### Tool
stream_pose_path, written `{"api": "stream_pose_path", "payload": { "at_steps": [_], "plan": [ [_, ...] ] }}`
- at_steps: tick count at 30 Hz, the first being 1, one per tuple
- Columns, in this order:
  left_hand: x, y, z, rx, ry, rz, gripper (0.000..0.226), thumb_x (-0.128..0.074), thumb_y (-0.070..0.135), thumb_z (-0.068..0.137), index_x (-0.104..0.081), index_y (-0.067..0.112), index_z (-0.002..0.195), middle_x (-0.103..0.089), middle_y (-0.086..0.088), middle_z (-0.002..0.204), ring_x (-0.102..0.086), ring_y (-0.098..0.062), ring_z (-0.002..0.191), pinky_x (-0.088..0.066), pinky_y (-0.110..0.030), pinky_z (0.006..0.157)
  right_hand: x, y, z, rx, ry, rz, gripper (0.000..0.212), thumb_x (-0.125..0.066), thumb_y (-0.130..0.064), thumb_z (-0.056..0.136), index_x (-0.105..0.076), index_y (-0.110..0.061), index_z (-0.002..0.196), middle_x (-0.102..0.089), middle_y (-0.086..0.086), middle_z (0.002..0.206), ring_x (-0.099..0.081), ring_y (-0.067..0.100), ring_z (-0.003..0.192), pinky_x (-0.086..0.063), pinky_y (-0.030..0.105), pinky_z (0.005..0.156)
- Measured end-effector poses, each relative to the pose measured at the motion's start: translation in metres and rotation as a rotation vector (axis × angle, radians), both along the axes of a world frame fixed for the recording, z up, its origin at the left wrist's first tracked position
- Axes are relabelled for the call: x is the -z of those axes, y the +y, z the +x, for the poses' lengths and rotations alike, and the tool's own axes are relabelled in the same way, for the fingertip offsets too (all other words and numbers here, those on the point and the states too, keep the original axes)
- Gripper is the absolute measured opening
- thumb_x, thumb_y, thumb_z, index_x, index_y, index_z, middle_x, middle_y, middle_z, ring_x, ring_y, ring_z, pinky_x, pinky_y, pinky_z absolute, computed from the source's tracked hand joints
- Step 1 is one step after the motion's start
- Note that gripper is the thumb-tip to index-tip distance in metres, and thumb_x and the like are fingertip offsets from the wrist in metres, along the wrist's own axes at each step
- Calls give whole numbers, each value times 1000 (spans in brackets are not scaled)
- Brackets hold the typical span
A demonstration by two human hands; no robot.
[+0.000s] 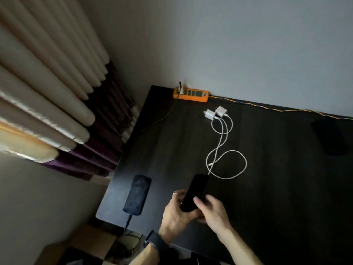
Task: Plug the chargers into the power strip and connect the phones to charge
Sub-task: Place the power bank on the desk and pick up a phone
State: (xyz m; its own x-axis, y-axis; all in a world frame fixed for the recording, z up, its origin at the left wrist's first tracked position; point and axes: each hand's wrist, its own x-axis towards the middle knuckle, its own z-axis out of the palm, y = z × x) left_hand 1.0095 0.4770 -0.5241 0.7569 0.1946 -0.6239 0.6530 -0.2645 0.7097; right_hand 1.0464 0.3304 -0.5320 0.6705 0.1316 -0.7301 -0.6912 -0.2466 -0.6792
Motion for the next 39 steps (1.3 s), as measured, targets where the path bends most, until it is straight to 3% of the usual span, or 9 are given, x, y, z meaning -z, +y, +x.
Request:
{"api": "stream_pose_path", "payload": {
  "at_steps": [5,8,10,12,16,18,24,29,39],
  "plan": [
    [13,67,-42,182,-3,157,79,-79,54,64,-48,35,134,-60,10,123,-57,-7,117,-45,-24,100,26,61,-35,-73,12,-72,17,-69,-22,94,-72,-5,91,-77,15,92,-75,30,81,-63,41,64],
    [31,111,-60,293,-42,326,72,-70,42,83,-41,25,147,-48,-1,143,-43,-18,134,-31,-22,109,39,89,-43,-124,25,-165,27,-67,-25,94,-61,-10,73,-71,11,85,-70,18,65,-64,41,63],
    [47,137,-67,361,-44,517,73,-60,41,91,-28,25,155,-30,-7,159,-28,-28,145,-23,-31,118,48,103,-45,-133,15,-239,33,-65,-28,95,-53,-15,68,-65,5,79,-66,13,58,-64,46,67],
    [60,159,-70,467,30,647,77,-51,46,95,-9,32,159,-5,-7,167,-8,-37,152,-17,-46,122,54,116,-45,-145,11,-277,27,-61,-29,97,-55,-12,78,-66,5,86,-65,13,60,-63,48,71],
    [77,187,-75,658,133,668,86,-51,42,94,9,43,155,21,-3,165,11,-42,151,-15,-65,117,65,135,-40,-151,11,-302,27,-58,-26,100,-57,2,97,-68,20,106,-63,16,75,-60,30,57],
    [83,195,-80,679,145,657,90,-53,39,94,16,49,151,28,3,163,17,-38,151,-16,-70,114,69,145,-39,-135,4,-318,24,-58,-24,99,-59,0,96,-68,20,105,-63,17,76,-59,31,57],
    [85,196,-86,695,155,689,89,-49,44,98,25,49,148,35,6,160,22,-32,150,-14,-69,115,74,156,-40,-201,-64,-552,28,-63,-30,95,-56,-10,78,-73,17,90,-72,38,81,-61,48,76],
    [84,201,-86,714,138,715,92,-50,52,95,25,47,149,34,4,160,18,-31,152,-13,-64,118,71,164,-43,-282,-99,-725,30,-58,-37,97,-61,-7,98,-74,17,103,-67,38,103,-53,37,83],
    [89,221,-91,717,83,726,99,-51,61,91,31,47,145,37,5,158,14,-17,153,-13,-58,119,64,158,-48,-283,-142,-822,30,-62,-37,96,-59,-12,112,-63,10,120,-64,30,111,-50,37,92]
  ]
}}
